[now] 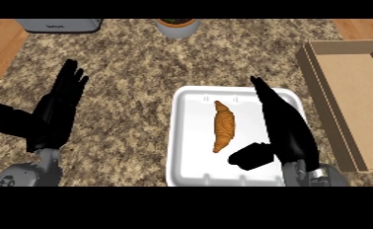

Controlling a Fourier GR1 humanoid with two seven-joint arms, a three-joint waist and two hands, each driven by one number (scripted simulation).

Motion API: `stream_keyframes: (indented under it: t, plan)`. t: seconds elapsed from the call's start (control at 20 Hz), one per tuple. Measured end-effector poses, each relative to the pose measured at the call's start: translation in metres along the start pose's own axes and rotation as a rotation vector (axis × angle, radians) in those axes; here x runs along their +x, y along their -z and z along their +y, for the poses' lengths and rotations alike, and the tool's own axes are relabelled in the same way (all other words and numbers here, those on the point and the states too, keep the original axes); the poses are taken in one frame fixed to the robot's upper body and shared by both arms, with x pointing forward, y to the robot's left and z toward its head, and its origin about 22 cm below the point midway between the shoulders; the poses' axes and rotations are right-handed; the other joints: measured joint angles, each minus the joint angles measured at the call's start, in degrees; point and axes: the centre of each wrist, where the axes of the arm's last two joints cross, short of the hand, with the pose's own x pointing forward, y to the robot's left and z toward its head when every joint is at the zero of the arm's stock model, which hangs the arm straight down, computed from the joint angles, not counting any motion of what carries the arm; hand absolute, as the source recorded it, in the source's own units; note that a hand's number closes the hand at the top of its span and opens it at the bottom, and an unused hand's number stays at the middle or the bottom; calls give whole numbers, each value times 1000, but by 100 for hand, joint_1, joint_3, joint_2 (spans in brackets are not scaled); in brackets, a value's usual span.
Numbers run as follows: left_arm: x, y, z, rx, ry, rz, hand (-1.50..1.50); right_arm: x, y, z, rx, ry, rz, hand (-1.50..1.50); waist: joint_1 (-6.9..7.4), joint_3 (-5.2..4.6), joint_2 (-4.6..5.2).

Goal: Pick the croissant from the tray and place it in the cardboard box

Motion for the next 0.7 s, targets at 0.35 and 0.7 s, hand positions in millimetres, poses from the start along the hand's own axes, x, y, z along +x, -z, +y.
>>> stream_keyframes:
  t: [0.35, 0.7]
  plan:
    - [-3, 3, -5, 3, 1, 1, 0, 5, 11, 22, 15, 1, 37, -150, -13, 2, 3]
    - [-1, -3, -3, 2, 2, -6, 0, 7, 20, 39, -3, -6, 66, -150, -11, 1, 0]
